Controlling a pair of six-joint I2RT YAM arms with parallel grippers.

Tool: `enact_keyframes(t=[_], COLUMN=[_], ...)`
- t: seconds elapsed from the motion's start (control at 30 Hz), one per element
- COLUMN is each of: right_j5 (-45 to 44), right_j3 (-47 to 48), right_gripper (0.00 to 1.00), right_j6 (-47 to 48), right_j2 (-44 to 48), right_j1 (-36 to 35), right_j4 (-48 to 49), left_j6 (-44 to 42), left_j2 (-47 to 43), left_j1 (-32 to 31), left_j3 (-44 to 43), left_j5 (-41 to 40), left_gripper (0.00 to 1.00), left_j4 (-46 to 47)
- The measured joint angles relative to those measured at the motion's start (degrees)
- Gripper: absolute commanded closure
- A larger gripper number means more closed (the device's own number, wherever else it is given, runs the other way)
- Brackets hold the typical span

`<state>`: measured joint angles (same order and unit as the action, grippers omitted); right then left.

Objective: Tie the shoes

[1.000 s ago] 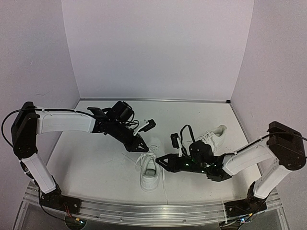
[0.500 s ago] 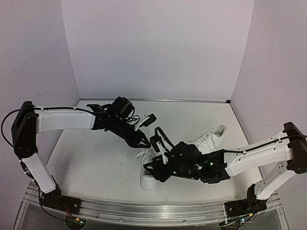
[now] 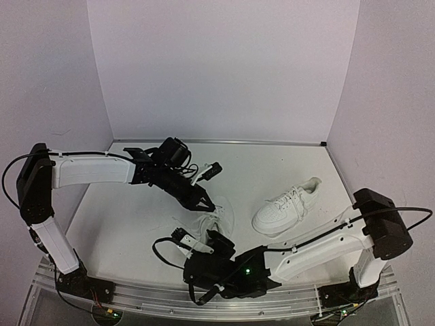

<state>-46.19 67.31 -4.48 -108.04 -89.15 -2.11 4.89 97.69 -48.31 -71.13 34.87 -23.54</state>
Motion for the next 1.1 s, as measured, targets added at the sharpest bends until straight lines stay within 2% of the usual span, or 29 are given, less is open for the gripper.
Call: enact_keyframes(t=[0.4, 0.8, 1.1], right_j5=[-19.4, -27.0, -29.5], right_j3=[9.5, 14.7, 16.5], right_gripper=[0.19, 0.21, 0.28], right_j6=[9.7, 15.0, 15.0], right_j2=[-10.2, -18.8, -19.5], right_j1=[-1.3, -0.9, 0.6], right_j4=[-1.5, -1.9, -1.9], left_j6=[0.1, 0.1, 0.1], left_j2=[0.0, 0.0, 0.0], left_j1=[0.0, 0.0, 0.0], left_j3=[0.0, 0.0, 0.0], left_j5=[1.5, 2.4, 2.6], left_gripper=[1.00, 1.00, 1.00], left_j4=[0.0, -0.1, -0.1])
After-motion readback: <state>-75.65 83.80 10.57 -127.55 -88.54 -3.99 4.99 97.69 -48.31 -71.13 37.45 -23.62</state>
